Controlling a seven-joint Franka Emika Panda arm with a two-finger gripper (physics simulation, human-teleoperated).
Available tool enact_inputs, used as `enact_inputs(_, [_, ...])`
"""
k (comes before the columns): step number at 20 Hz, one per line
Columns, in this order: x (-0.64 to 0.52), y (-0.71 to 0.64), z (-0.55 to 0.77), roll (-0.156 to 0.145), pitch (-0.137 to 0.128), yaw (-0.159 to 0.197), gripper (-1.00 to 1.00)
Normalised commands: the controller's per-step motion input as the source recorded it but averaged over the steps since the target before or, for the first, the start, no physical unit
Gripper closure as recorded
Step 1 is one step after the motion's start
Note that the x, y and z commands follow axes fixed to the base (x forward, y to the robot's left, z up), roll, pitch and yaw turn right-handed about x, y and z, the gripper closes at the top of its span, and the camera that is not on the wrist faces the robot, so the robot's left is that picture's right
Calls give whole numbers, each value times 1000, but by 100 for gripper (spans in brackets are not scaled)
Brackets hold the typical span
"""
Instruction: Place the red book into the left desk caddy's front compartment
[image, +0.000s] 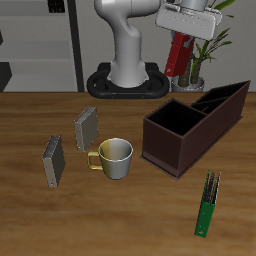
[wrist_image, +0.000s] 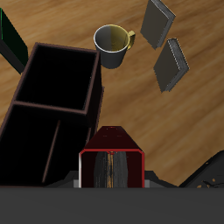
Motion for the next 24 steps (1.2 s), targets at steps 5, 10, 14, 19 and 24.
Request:
enact_inputs(5, [258,145,-207,17,61,-50,100])
enact_inputs(10, [125,160,-106,28,30,-41,100])
enact_inputs(14, [68,274,11,62,-4,-16,100])
enact_inputs(19, [57,263,10,73,-64,75,100])
enact_inputs(24, [145,139,49,33,-13,22,100])
